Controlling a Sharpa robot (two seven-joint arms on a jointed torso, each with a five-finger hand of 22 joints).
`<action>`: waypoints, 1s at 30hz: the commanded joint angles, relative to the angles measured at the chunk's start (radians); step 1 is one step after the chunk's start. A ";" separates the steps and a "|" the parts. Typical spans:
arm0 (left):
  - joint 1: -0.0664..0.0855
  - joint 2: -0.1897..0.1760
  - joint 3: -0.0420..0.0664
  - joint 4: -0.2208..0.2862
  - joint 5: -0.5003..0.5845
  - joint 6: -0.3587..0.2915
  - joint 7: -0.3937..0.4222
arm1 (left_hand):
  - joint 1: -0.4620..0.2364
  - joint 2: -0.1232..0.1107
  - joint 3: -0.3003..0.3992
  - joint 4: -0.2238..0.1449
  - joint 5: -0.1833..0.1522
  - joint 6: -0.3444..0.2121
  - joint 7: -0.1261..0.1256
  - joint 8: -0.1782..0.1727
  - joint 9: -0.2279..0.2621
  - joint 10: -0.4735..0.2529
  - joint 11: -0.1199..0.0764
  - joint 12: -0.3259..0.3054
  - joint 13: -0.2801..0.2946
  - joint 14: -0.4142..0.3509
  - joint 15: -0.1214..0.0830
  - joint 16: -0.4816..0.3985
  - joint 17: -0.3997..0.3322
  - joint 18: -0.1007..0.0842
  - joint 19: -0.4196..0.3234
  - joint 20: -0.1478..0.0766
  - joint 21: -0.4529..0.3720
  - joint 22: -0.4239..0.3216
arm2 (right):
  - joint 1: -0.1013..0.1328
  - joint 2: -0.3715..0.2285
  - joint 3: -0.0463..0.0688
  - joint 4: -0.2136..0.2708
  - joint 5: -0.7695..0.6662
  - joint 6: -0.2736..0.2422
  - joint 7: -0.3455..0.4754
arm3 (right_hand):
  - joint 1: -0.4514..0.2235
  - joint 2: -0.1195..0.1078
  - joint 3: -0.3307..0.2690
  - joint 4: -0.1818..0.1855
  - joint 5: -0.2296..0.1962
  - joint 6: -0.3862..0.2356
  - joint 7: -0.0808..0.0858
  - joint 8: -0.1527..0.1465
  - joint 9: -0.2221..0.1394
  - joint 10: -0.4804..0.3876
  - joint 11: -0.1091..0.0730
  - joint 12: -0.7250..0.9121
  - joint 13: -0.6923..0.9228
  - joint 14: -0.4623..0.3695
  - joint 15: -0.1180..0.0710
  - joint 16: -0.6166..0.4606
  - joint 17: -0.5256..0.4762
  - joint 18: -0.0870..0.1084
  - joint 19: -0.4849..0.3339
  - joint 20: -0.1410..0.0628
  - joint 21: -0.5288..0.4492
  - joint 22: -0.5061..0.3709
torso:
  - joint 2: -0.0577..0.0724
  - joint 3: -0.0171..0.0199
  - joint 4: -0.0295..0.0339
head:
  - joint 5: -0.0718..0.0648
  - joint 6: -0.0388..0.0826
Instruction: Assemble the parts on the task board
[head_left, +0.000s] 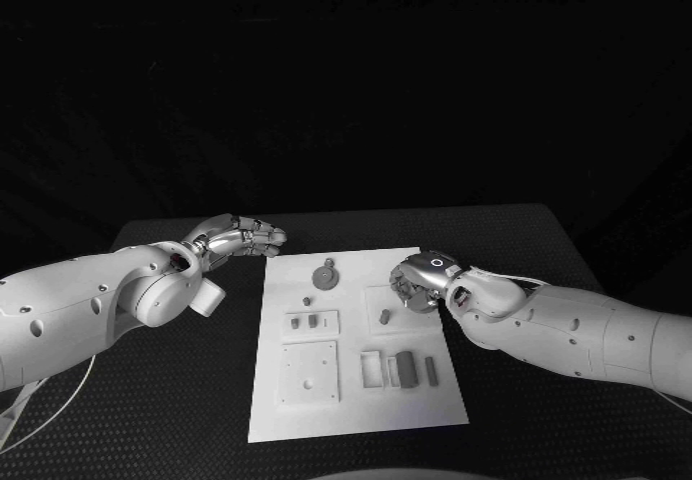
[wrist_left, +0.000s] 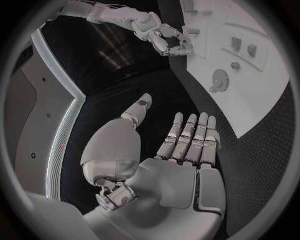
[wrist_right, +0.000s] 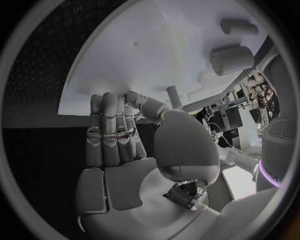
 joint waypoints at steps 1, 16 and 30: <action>0.000 0.002 0.001 0.001 -0.003 0.012 0.008 | 0.006 0.004 0.000 -0.005 0.000 0.004 0.075 0.005 0.000 0.007 0.002 -0.003 0.000 0.007 -0.002 0.004 0.001 -0.004 0.002 -0.003 -0.004 -0.001 | -0.011 0.003 -0.007 -0.005 -0.025 0.042 -0.021 | 0.007 0.016 0.005 -0.003 0.000 0.011 -0.002 0.004 0.003 0.011 -0.002 0.001 -0.579 0.005 -0.006 0.010 0.003 0.016 0.010 0.000 0.008 0.025 | 0.000 -0.0003 0.0004 | -0.001 -0.001; 0.000 0.002 0.001 -0.001 -0.005 0.012 0.008 | 0.006 0.003 0.000 -0.006 0.000 0.003 0.076 0.004 0.000 0.007 0.002 -0.003 0.000 0.007 -0.002 0.004 0.001 -0.004 0.003 -0.003 -0.004 -0.001 | -0.011 -0.004 -0.007 0.001 -0.007 -0.016 -0.014 | 0.003 0.016 0.010 -0.001 0.000 0.021 -0.008 0.009 0.014 0.032 -0.010 -0.004 -0.570 0.010 -0.014 0.034 0.016 0.016 0.022 -0.007 0.028 0.025 | 0.000 0.0001 -0.0001 | -0.002 0.001; 0.000 0.002 0.001 -0.006 -0.005 0.011 0.008 | 0.005 0.003 0.000 -0.006 0.000 0.002 0.077 0.004 0.000 0.006 0.002 -0.004 -0.001 0.008 -0.002 0.004 0.001 -0.004 0.003 -0.003 -0.003 -0.001 | -0.011 -0.010 -0.006 0.003 0.013 -0.024 -0.010 | 0.001 0.015 0.012 0.000 0.000 0.024 -0.009 0.011 0.020 0.038 -0.012 -0.007 -0.566 0.012 -0.016 0.040 0.018 0.016 0.026 -0.009 0.035 0.025 | 0.000 0.0002 0.0000 | -0.002 0.002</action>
